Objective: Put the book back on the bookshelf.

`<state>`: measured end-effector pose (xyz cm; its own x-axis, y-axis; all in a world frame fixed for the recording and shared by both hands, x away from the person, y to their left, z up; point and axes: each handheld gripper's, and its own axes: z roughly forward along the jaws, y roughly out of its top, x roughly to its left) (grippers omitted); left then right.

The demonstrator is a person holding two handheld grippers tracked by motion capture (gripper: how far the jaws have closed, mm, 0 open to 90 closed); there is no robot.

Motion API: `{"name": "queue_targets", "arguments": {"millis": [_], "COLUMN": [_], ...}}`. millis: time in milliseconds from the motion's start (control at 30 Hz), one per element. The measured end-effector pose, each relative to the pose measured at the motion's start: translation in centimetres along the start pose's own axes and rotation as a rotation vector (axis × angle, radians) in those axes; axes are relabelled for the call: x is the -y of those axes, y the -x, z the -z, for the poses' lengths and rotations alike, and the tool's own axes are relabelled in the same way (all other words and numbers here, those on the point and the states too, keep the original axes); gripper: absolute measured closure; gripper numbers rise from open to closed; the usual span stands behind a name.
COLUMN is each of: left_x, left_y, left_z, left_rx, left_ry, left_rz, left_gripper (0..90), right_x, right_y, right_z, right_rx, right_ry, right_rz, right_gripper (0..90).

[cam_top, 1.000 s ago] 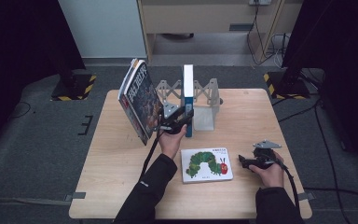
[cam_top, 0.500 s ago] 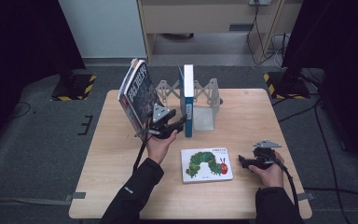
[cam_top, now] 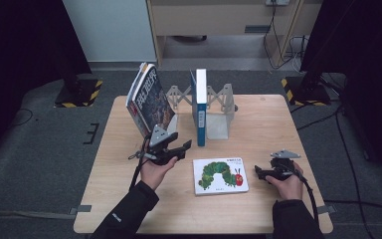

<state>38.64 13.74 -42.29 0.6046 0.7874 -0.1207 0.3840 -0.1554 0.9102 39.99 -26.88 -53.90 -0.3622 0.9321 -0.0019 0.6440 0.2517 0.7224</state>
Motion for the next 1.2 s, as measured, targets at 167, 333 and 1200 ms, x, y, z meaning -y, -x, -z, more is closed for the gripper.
{"name": "queue_targets", "arguments": {"millis": [167,333,1200], "left_x": [2.5,4.7,9.3], "left_y": [0.0,0.0,1.5], "left_z": [0.5,0.3,-3.1], "left_rx": [0.021,0.036,0.128], "left_ry": [-0.055,-0.144,-0.300], "left_rz": [0.001,-0.027,-0.005], "left_gripper": [34.4,33.6,23.9], "right_x": [0.0,-0.2,-1.2], "right_y": [-0.1,-0.6,-5.5], "right_z": [0.3,0.8,1.9], "right_rx": [0.004,-0.004,-0.189], "right_ry": [-0.012,-0.034,0.017], "right_rz": [-0.005,0.005,-0.011], "right_gripper": [16.1,20.3,24.6]}}
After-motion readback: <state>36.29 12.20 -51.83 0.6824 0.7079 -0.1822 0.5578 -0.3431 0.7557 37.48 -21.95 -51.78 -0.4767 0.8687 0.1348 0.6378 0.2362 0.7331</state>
